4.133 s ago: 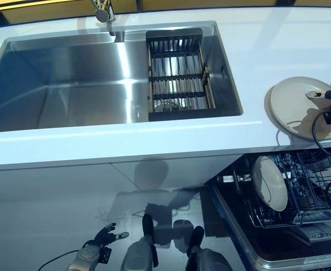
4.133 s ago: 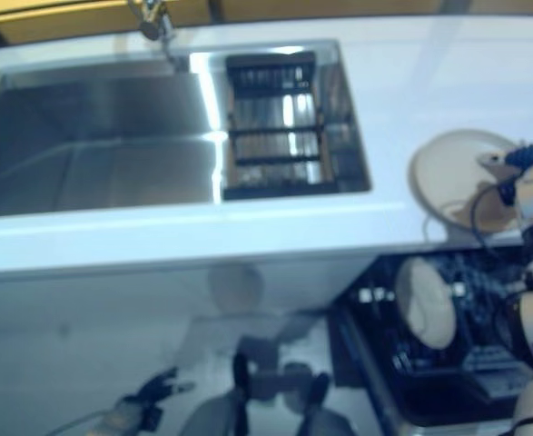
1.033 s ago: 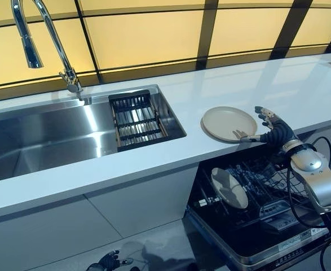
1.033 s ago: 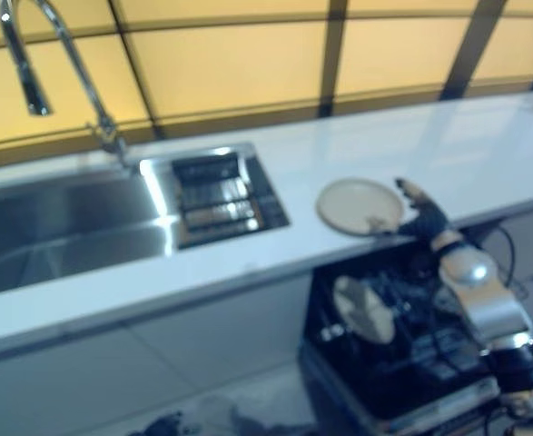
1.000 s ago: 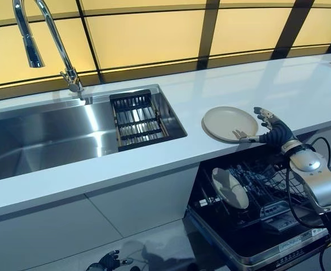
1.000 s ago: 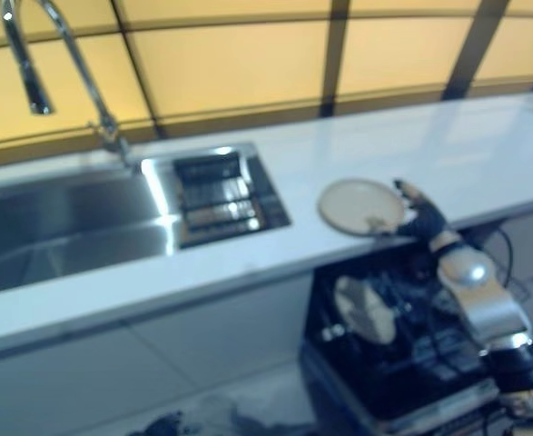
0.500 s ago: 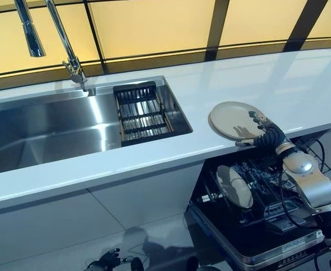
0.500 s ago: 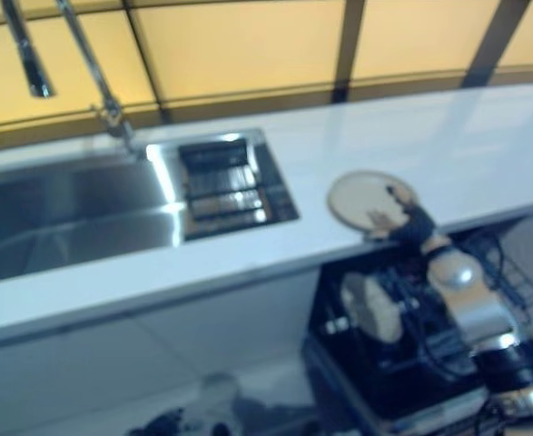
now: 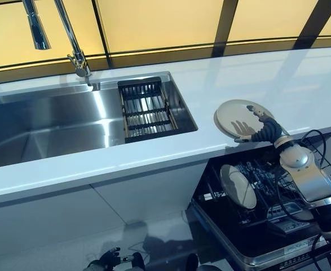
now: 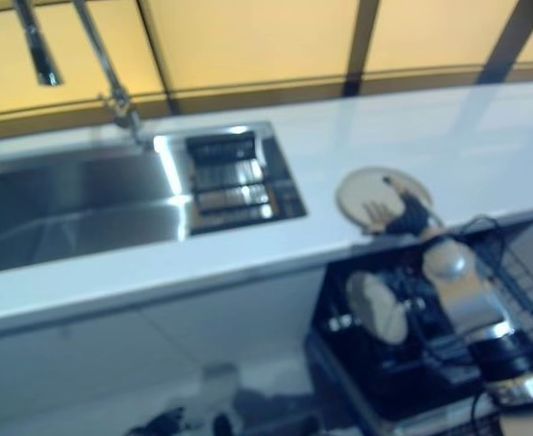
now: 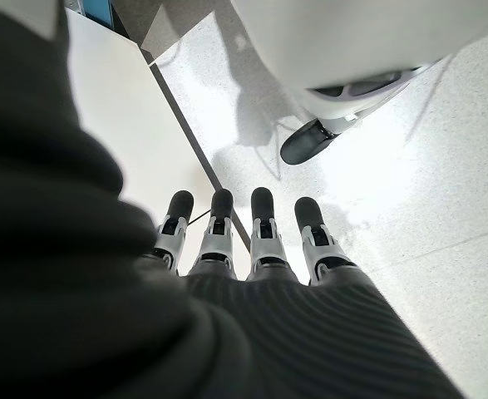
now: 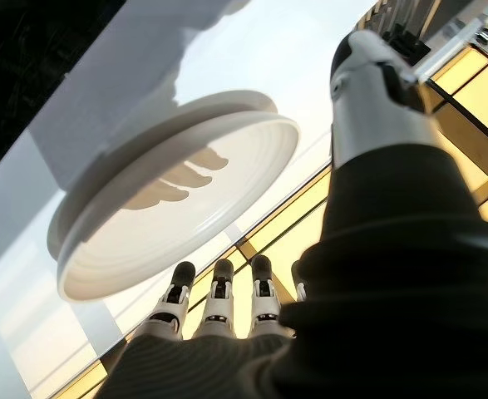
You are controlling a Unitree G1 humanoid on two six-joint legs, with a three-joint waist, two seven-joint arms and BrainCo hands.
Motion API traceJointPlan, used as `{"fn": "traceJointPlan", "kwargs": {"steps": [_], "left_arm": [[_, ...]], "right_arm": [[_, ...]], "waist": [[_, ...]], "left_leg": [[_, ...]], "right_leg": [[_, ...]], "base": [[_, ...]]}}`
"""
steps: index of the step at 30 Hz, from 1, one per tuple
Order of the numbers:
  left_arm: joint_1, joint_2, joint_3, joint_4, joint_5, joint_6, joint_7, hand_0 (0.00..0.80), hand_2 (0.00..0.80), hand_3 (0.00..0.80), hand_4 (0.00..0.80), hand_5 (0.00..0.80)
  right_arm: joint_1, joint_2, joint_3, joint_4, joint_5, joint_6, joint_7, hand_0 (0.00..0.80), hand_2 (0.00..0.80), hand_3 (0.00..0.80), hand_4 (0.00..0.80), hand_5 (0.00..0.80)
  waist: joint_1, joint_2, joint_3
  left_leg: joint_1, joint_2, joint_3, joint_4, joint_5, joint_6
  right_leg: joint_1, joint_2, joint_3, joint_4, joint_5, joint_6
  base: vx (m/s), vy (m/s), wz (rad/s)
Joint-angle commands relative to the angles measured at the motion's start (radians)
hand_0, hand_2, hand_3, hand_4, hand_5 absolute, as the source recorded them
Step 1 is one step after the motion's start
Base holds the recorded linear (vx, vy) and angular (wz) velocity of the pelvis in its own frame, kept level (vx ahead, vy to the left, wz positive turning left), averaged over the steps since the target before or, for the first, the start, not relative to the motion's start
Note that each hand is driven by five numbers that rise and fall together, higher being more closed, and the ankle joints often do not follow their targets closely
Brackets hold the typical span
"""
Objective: Take plates into dishwasher
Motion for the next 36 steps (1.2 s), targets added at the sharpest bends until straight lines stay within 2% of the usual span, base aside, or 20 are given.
{"fn": "traceJointPlan", "kwargs": {"steps": [1, 6, 18, 26, 36], "left_arm": [[-0.056, 0.052, -0.019, -0.022, 0.039, -0.002, -0.004, 0.0, 0.0, 0.0, 0.0, 0.0], [-0.056, 0.05, -0.018, -0.023, 0.042, -0.005, -0.003, 0.0, 0.0, 0.0, 0.0, 0.0], [-0.066, 0.052, -0.016, -0.027, 0.041, 0.002, -0.007, 0.0, 0.0, 0.0, 0.0, 0.0], [-0.073, 0.055, -0.019, -0.04, 0.042, 0.01, -0.01, 0.0, 0.0, 0.0, 0.0, 0.0], [-0.079, 0.058, -0.017, -0.045, 0.043, 0.011, -0.011, 0.0, 0.0, 0.0, 0.0, 0.0]], "right_arm": [[-0.129, -0.031, 0.015, 0.003, -0.075, -0.007, 0.003, 0.0, 0.0, 0.0, 0.0, 0.0], [-0.13, -0.047, 0.023, -0.002, -0.151, -0.01, 0.018, 0.0, 0.0, 0.0, 0.0, 0.0], [-0.125, -0.035, 0.04, -0.015, -0.174, 0.03, 0.046, 0.0, 0.0, 0.0, 0.0, 0.0], [-0.132, -0.029, 0.064, 0.008, -0.213, 0.057, 0.118, 0.0, 0.0, 0.0, 0.0, 0.0], [-0.133, -0.022, 0.073, 0.014, -0.21, 0.073, 0.148, 0.0, 0.0, 0.0, 0.0, 0.0]], "waist": [[0.019, -0.072, 0.025], [0.02, -0.073, 0.031], [0.019, -0.072, 0.038], [0.023, -0.074, 0.048], [0.024, -0.077, 0.056]], "left_leg": [[0.078, -0.061, 0.054, 0.004, -0.201, 0.037], [0.075, -0.061, 0.052, 0.004, -0.2, 0.037], [0.073, -0.061, 0.053, 0.004, -0.199, 0.037], [0.07, -0.061, 0.05, 0.004, -0.196, 0.037], [0.064, -0.06, 0.05, 0.004, -0.195, 0.036]], "right_leg": [[0.026, 0.044, 0.007, 0.003, -0.139, 0.006], [0.025, 0.044, 0.008, 0.003, -0.138, 0.005], [0.023, 0.044, 0.011, 0.003, -0.137, 0.006], [0.022, 0.043, 0.009, 0.003, -0.137, 0.004], [0.017, 0.044, 0.009, 0.003, -0.136, 0.004]], "base": [[0.0, 0.0, 0.0], [0.0, 0.0, 0.0], [0.0, 0.0, 0.0], [0.0, 0.0, 0.0], [0.0, 0.0, 0.0]]}}
